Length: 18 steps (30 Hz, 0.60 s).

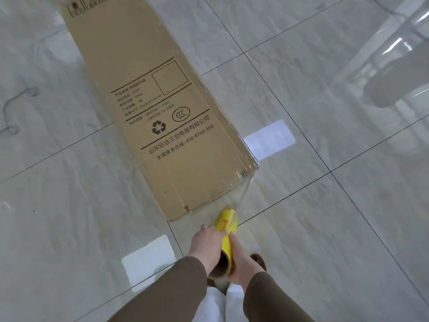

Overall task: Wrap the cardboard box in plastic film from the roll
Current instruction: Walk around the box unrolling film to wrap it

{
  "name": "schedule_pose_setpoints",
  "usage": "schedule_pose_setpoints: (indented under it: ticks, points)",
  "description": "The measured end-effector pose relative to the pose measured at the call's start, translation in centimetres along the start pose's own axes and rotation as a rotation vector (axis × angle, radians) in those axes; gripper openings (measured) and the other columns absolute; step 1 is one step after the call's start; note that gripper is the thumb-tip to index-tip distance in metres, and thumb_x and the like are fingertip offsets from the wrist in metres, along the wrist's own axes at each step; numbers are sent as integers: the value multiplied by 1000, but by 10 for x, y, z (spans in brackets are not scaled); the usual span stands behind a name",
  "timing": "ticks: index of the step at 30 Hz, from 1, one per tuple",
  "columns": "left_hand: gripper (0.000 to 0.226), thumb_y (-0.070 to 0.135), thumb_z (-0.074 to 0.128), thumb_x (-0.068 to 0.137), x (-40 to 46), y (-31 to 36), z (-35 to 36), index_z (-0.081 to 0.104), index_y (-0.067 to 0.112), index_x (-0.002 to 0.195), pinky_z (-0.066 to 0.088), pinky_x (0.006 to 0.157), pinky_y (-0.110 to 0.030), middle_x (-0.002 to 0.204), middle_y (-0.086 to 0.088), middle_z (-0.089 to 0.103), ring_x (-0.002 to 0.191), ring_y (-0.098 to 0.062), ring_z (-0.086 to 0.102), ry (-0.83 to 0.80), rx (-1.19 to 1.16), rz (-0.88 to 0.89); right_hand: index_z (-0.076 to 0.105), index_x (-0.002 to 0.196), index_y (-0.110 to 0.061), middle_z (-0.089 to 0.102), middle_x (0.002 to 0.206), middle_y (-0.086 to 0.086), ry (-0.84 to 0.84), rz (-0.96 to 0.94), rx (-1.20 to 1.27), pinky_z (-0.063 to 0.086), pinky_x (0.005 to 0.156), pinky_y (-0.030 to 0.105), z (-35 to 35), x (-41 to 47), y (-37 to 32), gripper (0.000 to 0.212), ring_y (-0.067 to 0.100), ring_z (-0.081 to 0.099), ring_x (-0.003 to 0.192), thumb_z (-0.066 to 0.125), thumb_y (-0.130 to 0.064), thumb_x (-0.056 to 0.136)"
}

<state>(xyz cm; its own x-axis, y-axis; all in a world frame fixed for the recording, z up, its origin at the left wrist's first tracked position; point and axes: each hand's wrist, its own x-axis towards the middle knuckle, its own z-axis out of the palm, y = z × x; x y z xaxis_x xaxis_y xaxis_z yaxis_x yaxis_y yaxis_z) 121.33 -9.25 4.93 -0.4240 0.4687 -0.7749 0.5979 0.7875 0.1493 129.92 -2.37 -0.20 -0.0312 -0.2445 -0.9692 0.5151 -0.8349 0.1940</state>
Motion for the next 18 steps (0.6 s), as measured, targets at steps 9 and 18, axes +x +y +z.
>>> schedule_pose_setpoints:
  ticks: [9, 18]
  points:
    - [53, 8, 47, 83, -18, -39, 26, 42, 19, 135, 49, 77, -31, 115, -5, 64, 104, -25, 61, -69, -360, -184, 64, 114, 1, 75, 74, 29, 24, 103, 303, 63, 67, 47, -7, 21, 43, 58, 40, 76, 74, 56, -54, 100]
    - [48, 5, 42, 88, -18, -97, 29, 46, 16, 134, 47, 94, -34, 127, -10, 61, 116, -31, 57, -101, -172, -142, 68, 111, 7, 77, 91, 30, -99, -21, 229, 62, 51, 46, 51, 26, 84, 28, 43, 77, 69, 61, -20, 103]
